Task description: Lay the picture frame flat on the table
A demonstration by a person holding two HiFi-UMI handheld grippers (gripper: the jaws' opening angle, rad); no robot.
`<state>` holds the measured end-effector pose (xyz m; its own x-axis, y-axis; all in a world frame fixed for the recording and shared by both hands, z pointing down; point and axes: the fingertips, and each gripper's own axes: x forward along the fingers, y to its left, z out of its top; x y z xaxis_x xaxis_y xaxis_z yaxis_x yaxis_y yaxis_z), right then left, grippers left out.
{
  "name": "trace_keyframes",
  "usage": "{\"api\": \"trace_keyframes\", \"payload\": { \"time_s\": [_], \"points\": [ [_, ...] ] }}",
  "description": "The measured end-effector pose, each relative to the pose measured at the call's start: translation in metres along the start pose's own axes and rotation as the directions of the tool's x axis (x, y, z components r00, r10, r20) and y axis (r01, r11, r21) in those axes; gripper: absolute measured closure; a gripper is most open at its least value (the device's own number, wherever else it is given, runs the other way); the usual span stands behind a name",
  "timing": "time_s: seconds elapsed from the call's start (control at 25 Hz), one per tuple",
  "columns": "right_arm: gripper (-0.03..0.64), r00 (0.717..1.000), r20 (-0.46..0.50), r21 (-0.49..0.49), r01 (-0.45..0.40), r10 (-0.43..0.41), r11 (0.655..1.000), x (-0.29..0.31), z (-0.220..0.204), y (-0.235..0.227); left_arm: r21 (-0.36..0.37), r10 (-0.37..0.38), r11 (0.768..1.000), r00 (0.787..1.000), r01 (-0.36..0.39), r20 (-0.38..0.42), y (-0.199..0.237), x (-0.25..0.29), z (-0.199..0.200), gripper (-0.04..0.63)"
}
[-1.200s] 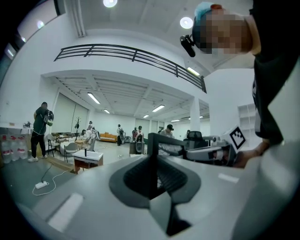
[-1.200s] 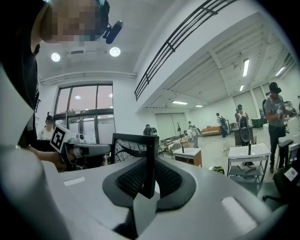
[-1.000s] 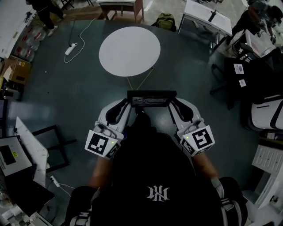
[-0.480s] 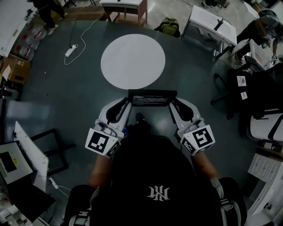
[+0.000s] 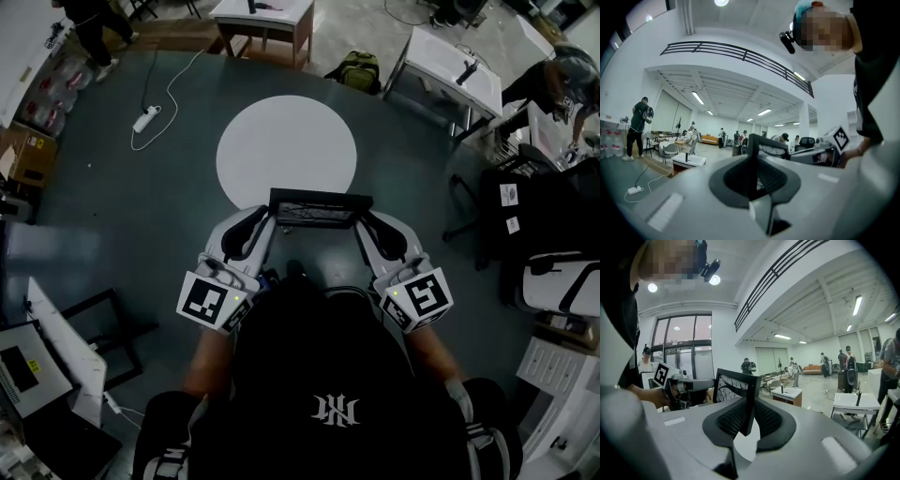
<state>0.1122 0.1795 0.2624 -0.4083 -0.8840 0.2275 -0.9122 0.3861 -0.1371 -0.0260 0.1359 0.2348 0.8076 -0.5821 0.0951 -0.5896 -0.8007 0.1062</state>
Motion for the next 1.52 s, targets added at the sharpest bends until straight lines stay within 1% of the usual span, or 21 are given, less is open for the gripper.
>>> {"api": "trace_keyframes", "payload": {
  "time_s": [0.24,0.32,0.48,0.64,0.76,0.88,1.08,1.2,1.36,1.44,1.52],
  "points": [
    [0.577,1.000,0.009,-0.007,-0.011,0.011,1.000,0.047,0.007,-0.001,0.018,0.010,1.000,1.000,-0.010,-0.015,0.047,0.009,-0.001,0.554],
    [0.577,1.000,0.007,-0.016,-0.010,0.010,1.000,0.056,0.011,-0.008,0.005,0.008,1.000,1.000,-0.008,-0.015,0.054,0.015,-0.003,0.554],
    [0.569,1.000,0.016,-0.024,0.001,-0.001,1.000,0.073,0.017,-0.028,-0.023,-0.003,1.000,1.000,0.004,0.031,0.059,0.037,-0.002,0.554],
    [0.565,1.000,0.009,-0.011,-0.028,0.028,1.000,0.093,0.015,-0.050,-0.026,0.020,0.999,1.000,-0.020,-0.008,0.072,0.059,-0.013,0.554],
    [0.569,0.998,-0.009,-0.007,-0.069,0.069,0.998,0.110,0.012,-0.070,-0.037,0.057,0.998,0.998,-0.058,-0.024,0.081,0.080,-0.014,0.554],
    [0.571,0.993,-0.025,-0.010,-0.118,0.118,0.993,0.135,0.015,-0.090,-0.045,0.115,0.992,0.993,-0.115,-0.013,0.097,0.102,-0.009,0.554],
    [0.577,0.981,-0.020,-0.011,-0.194,0.193,0.981,0.174,0.031,-0.130,-0.036,0.200,0.979,0.980,-0.200,0.000,0.121,0.141,-0.004,0.554],
    [0.581,0.972,-0.023,-0.016,-0.234,0.233,0.972,0.195,0.039,-0.154,-0.046,0.241,0.969,0.970,-0.242,-0.025,0.128,0.163,-0.003,0.554],
    [0.581,0.957,-0.029,-0.016,-0.290,0.290,0.957,0.221,0.050,-0.177,-0.040,0.302,0.952,0.953,-0.303,-0.026,0.138,0.185,0.004,0.554],
    [0.581,0.944,-0.034,-0.013,-0.328,0.327,0.945,0.232,0.052,-0.186,-0.044,0.337,0.940,0.941,-0.339,-0.042,0.142,0.194,0.005,0.554],
    [0.581,0.931,-0.039,-0.007,-0.363,0.362,0.932,0.241,0.053,-0.196,-0.034,0.371,0.927,0.928,-0.372,-0.041,0.144,0.204,0.007,0.554]
  ]
}}
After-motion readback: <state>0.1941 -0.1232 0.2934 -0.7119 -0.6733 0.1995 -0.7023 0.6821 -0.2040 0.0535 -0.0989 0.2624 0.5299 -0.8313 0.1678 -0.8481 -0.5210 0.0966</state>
